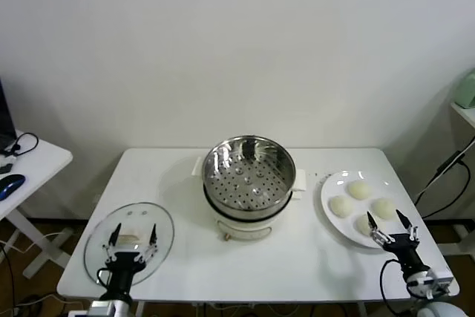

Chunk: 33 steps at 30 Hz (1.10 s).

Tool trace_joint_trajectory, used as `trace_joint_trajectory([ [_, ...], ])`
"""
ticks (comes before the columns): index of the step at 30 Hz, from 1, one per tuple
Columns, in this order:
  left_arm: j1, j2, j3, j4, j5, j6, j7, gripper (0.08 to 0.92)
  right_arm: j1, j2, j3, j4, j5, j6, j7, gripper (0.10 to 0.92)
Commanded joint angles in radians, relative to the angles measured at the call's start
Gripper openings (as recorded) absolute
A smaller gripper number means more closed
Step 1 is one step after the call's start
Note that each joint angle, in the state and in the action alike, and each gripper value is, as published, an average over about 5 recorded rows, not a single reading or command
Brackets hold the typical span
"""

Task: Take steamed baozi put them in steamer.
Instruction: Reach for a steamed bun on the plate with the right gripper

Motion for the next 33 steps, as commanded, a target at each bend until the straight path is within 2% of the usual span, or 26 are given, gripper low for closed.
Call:
trace_joint_trajectory([
  [1, 0.000, 0.003, 0.008, -0.002, 0.013, -0.002, -0.013, 0.823, 0.121, -0.139, 0.001, -0.038, -0.128, -0.026, -0.109, 0.823],
  [5, 0.005, 0.004, 0.013, -0.006, 0.024, -0.003, -0.021, 0.823, 0.251, -0.282, -0.069, -0.148, -0.238, -0.055, -0.206, 0.823],
  [8, 0.012, 0.006, 0.015, -0.010, 0.029, -0.008, -0.020, 0.823, 0.372, -0.408, -0.168, -0.256, -0.266, -0.080, -0.296, 0.823],
  [12, 0.015, 0.004, 0.015, -0.010, 0.033, -0.015, -0.020, 0.823, 0.565, -0.548, -0.338, -0.380, -0.332, -0.057, -0.489, 0.823],
  [17, 0.016, 0.003, 0.009, -0.003, 0.033, -0.017, -0.020, 0.823, 0.878, -0.626, -0.627, -0.540, -0.503, 0.042, -0.756, 0.823],
  [23, 0.016, 0.003, -0.001, 0.003, 0.033, -0.024, -0.020, 0.823, 1.256, -0.603, -1.006, -0.748, -0.539, 0.081, -0.946, 0.823],
  [28, 0.015, 0.006, -0.003, 0.008, 0.031, -0.017, -0.020, 0.823, 1.430, -0.503, -1.214, -0.898, -0.581, 0.104, -0.995, 0.823],
  [33, 0.008, 0.009, -0.004, 0.002, 0.031, -0.003, -0.019, 0.823, 1.467, -0.378, -1.262, -1.008, -0.651, 0.109, -1.000, 0.823],
])
